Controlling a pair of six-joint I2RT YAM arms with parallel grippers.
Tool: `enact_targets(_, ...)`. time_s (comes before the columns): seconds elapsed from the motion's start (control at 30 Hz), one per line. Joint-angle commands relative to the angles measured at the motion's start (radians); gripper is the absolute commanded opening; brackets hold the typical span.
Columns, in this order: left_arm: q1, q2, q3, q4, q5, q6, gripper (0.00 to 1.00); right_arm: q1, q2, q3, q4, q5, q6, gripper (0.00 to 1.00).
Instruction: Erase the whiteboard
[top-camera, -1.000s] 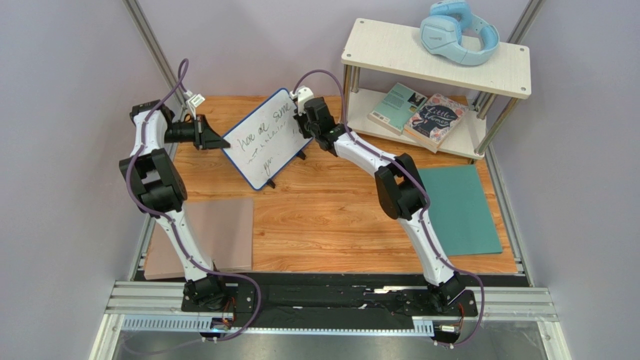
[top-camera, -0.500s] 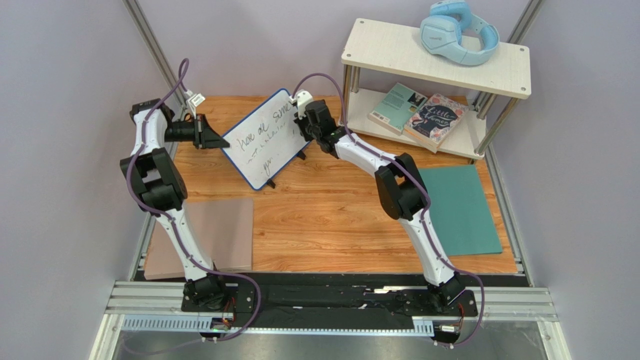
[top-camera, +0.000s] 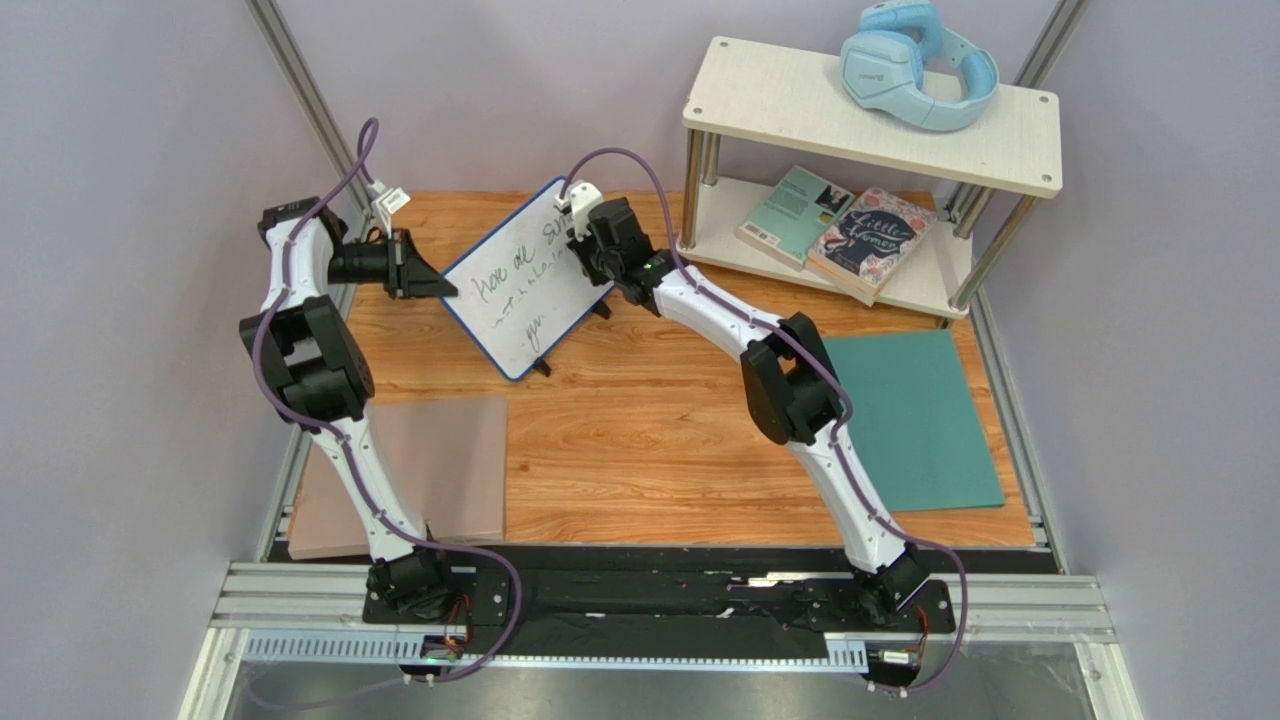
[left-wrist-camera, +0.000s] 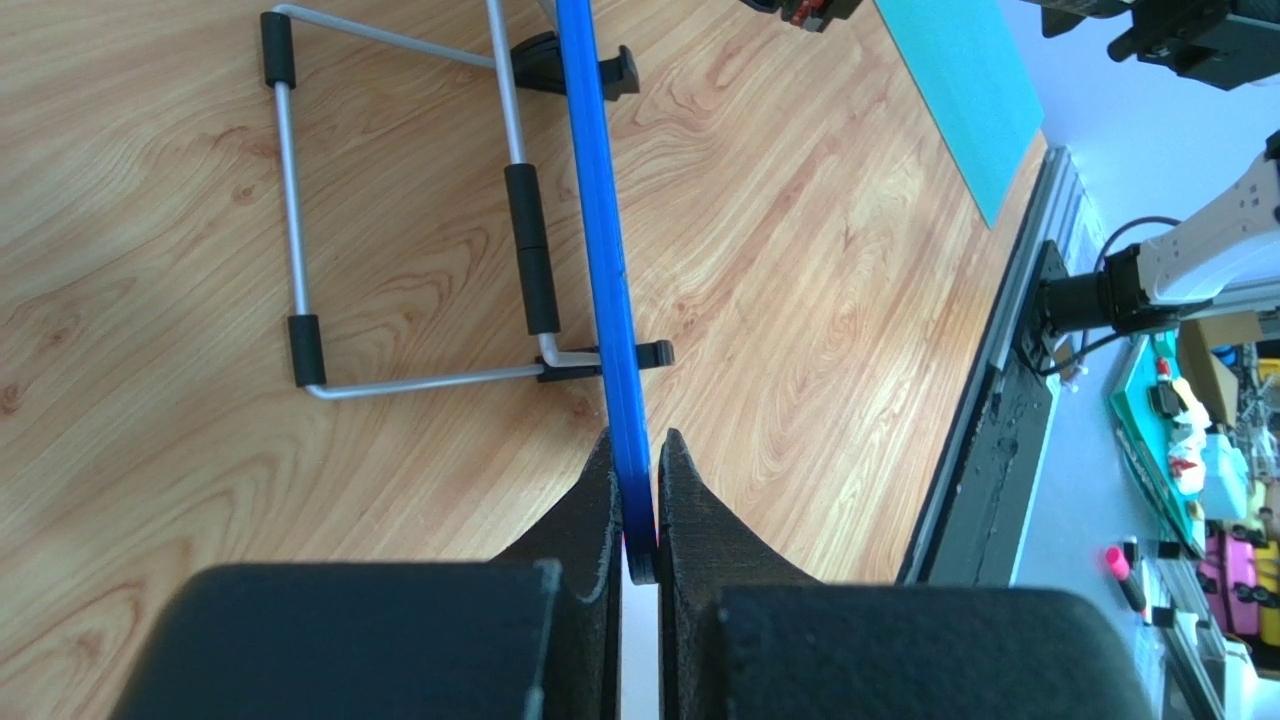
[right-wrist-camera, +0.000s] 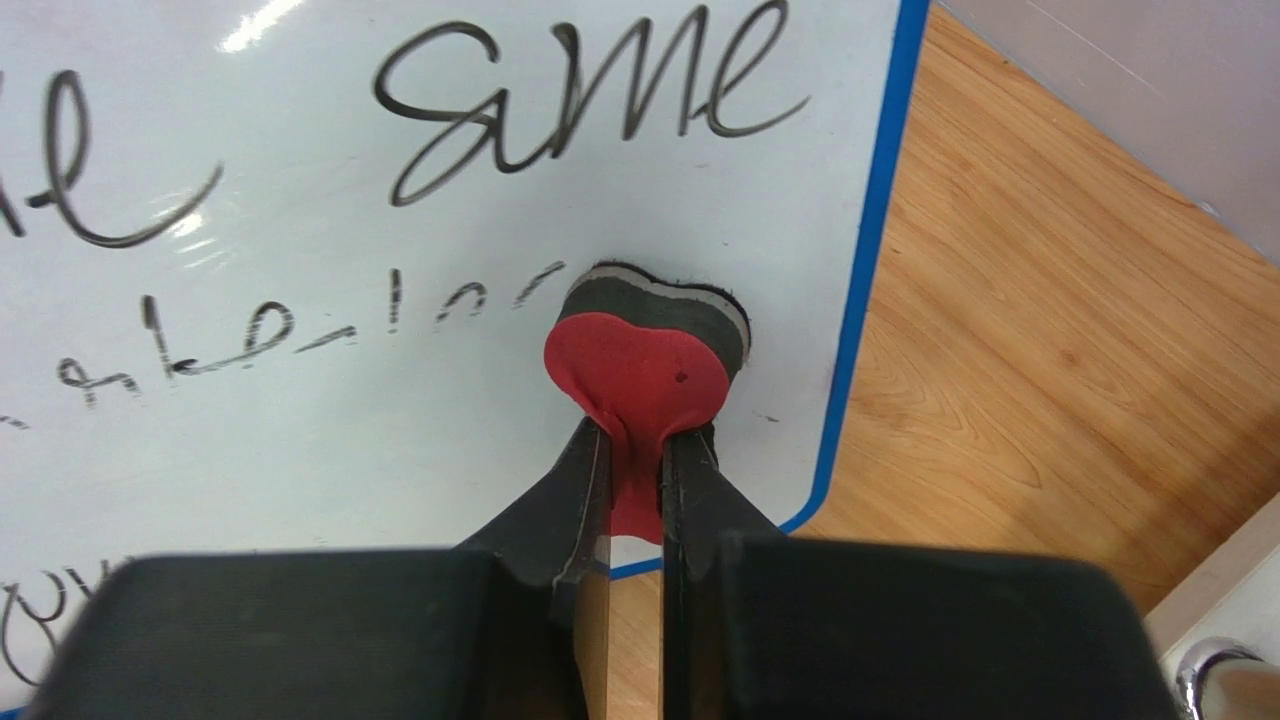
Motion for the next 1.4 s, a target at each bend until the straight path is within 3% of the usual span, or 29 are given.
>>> enact_targets(0.0,-0.052,0.011,0.038,-0.202,0.005,0.171,0.0,0.106,0.07,0.087,0.006,-0.144,0.026,0.0)
enact_targets(0.37,-0.061,0.011,0.044,-0.205,0.021,0.16,0.0,0.181,0.081,0.122,-0.086,-0.193,0.006,0.0)
enact_targets(0.9,-0.06,0.023,0.073,-0.242,0.051,0.165,0.0,0.342,0.061,0.047,-0.078,-0.18,-0.084,0.0)
enact_targets(1.13,-0.061,0.023,0.072,-0.253,0.054,0.171,0.0,0.348,0.059,0.038,-0.055,-0.079,-0.085,0.0)
enact_targets(1.37,-0.06,0.019,0.072,-0.251,0.05,0.17,0.0,0.316,-0.068,-0.068,0.047,-0.098,-0.038,0.0)
